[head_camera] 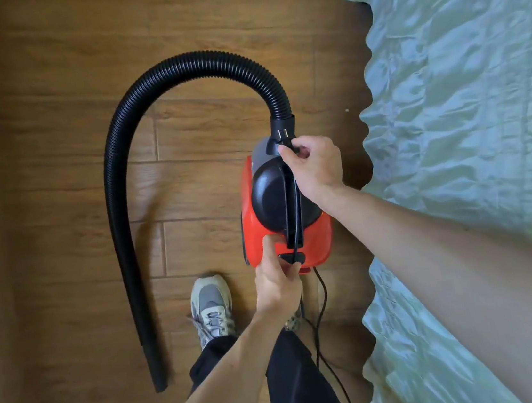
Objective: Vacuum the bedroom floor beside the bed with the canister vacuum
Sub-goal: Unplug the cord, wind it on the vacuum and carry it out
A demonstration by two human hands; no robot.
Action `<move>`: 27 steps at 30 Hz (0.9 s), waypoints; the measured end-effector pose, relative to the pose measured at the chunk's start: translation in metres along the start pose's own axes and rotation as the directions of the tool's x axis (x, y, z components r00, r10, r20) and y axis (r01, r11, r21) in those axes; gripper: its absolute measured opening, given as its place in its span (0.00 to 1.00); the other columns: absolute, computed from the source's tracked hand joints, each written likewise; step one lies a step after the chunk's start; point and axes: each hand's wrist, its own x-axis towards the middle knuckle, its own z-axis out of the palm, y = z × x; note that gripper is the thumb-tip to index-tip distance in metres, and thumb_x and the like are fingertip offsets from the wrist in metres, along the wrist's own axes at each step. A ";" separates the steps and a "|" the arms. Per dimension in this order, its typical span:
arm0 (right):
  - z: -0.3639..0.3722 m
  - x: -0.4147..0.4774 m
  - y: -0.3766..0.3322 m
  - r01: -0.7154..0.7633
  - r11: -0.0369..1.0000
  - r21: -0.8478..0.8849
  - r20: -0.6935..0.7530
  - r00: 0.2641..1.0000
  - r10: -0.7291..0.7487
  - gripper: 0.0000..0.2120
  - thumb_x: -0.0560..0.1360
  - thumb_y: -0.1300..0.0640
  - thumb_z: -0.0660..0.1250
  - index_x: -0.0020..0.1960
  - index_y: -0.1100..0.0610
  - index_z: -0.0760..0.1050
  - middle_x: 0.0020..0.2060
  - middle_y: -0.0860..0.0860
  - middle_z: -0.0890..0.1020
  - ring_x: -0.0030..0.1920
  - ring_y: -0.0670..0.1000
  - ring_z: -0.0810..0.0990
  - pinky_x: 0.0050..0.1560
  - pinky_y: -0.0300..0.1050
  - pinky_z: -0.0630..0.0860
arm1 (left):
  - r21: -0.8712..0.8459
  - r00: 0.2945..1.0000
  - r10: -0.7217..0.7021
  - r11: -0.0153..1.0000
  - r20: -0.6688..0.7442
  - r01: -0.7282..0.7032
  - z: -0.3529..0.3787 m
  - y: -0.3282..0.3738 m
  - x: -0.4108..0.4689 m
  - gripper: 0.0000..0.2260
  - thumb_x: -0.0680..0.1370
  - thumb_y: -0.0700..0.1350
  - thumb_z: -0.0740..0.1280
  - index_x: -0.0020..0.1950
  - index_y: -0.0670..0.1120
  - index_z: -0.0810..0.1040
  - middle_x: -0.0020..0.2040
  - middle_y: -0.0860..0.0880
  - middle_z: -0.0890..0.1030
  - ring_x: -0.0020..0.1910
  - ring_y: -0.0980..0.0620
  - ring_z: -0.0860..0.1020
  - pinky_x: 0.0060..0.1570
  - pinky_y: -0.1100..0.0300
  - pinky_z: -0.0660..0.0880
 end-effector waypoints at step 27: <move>0.058 -0.074 0.024 -0.074 0.992 0.100 -0.173 0.981 0.090 0.13 0.80 0.40 0.56 0.50 0.50 0.62 0.33 0.51 0.77 0.27 0.58 0.79 0.27 0.58 0.78 | 0.124 0.997 -0.078 0.989 -0.007 0.078 -0.111 -0.045 0.044 0.19 0.74 0.51 0.72 0.59 0.50 0.67 0.44 0.49 0.79 0.42 0.48 0.80 0.45 0.54 0.76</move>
